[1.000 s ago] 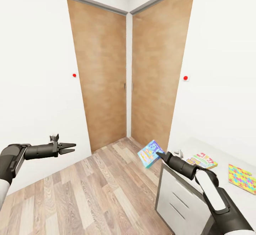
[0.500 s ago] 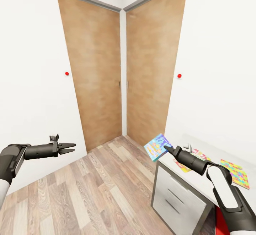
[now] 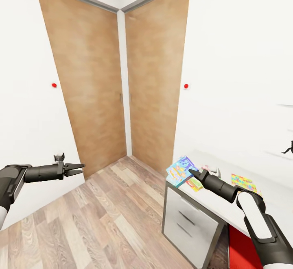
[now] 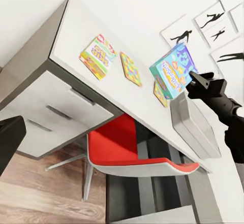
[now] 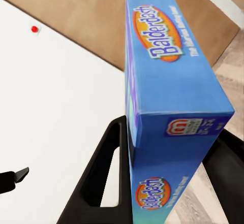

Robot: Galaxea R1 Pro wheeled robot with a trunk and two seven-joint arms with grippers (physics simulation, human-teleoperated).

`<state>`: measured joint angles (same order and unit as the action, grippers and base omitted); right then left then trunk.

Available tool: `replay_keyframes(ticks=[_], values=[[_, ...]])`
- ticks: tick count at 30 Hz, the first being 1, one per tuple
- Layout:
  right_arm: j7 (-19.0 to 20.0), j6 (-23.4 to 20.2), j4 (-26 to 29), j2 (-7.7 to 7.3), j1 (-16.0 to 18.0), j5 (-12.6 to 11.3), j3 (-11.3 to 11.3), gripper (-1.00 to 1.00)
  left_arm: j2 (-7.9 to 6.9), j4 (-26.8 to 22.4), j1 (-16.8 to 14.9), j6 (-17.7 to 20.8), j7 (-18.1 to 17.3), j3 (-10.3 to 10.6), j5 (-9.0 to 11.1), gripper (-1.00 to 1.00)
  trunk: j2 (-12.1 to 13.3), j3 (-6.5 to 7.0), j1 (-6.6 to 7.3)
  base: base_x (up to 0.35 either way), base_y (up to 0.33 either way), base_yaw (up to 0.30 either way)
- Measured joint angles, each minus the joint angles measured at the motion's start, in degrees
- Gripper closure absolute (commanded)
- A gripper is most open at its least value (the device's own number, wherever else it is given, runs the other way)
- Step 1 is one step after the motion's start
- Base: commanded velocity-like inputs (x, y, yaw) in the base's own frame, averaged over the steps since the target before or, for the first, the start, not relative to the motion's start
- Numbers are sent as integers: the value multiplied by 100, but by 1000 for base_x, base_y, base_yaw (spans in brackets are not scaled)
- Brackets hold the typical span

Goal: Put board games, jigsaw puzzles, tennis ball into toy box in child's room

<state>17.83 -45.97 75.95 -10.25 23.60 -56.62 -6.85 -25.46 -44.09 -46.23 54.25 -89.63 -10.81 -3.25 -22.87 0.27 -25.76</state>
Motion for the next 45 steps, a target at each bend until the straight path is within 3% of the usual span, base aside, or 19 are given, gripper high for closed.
replay_keyframes(ticks=[8,10,13,17,21,26,45], values=[[173,-4,-39,-39,0,-6,-64,100,-3,-2,0,-8,0,-1,3,-100,0,18,0,0,0,-281],[240,-5,-34,-46,-3,-1,-166,100,-3,-2,0,-10,0,-2,1,-100,0,23,0,0,0,-281],[403,-17,38,-49,-157,32,-463,100,-3,-4,0,-12,0,-1,5,-100,-1,32,0,0,0,-281],[809,-64,356,-55,-699,11,-1164,100,-12,-26,1,-9,-2,-7,34,-100,-1,46,0,0,0,-281],[1056,-91,563,-56,-862,6,-1539,100,-109,-189,0,12,-3,-10,70,-100,-1,62,0,0,0,-280],[1119,-76,598,-46,-903,22,-1642,100,-163,-428,0,79,-3,11,71,-100,0,80,0,0,0,-280],[1128,-26,573,8,-909,68,-1663,100,-108,-500,1,61,0,67,16,-100,0,153,0,0,0,-280]])
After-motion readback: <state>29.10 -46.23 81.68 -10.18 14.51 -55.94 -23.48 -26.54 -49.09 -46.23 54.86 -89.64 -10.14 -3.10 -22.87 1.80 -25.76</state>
